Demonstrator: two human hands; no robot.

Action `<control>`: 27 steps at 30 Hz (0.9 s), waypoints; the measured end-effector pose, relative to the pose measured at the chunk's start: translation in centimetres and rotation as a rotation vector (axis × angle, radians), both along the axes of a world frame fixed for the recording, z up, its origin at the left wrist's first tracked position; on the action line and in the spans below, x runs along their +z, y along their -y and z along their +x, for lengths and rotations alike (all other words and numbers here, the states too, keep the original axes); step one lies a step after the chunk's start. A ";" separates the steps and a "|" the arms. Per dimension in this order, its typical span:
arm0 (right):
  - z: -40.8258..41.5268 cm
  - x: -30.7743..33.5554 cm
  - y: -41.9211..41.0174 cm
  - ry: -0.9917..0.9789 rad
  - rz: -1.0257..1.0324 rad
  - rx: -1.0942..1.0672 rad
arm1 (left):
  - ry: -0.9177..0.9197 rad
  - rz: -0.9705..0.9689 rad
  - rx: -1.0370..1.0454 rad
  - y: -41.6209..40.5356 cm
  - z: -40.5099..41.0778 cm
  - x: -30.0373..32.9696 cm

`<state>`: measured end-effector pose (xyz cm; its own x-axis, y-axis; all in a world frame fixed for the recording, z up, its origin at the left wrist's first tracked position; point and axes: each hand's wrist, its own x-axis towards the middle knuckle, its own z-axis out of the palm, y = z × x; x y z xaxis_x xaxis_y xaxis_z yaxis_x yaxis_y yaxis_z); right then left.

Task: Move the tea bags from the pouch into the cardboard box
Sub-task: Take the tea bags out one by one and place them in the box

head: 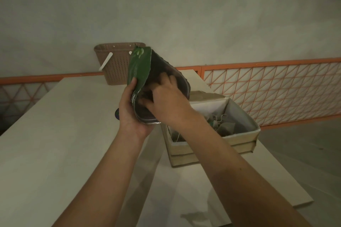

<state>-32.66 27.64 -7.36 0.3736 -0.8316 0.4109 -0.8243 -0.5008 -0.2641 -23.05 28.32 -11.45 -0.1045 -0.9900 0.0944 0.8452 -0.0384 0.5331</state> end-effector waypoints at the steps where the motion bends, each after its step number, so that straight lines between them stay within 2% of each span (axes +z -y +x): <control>1: -0.1 -0.1 -0.1 0.006 0.001 0.014 | 0.004 -0.002 0.001 0.1 0.1 0.0; 11: -3.1 -0.2 -2.0 0.370 0.062 0.138 | 0.004 -0.012 0.011 0.3 0.2 0.1; 16: -5.6 0.0 -2.7 0.658 -0.017 0.118 | -0.018 -0.013 -0.038 0.6 0.0 0.2; 25: -9.3 0.6 -3.4 1.156 0.015 0.124 | -0.042 -0.028 -0.034 1.1 0.0 -0.1; 27: -10.0 0.3 -3.2 1.203 0.022 0.128 | -0.047 -0.041 -0.047 1.1 0.1 -0.1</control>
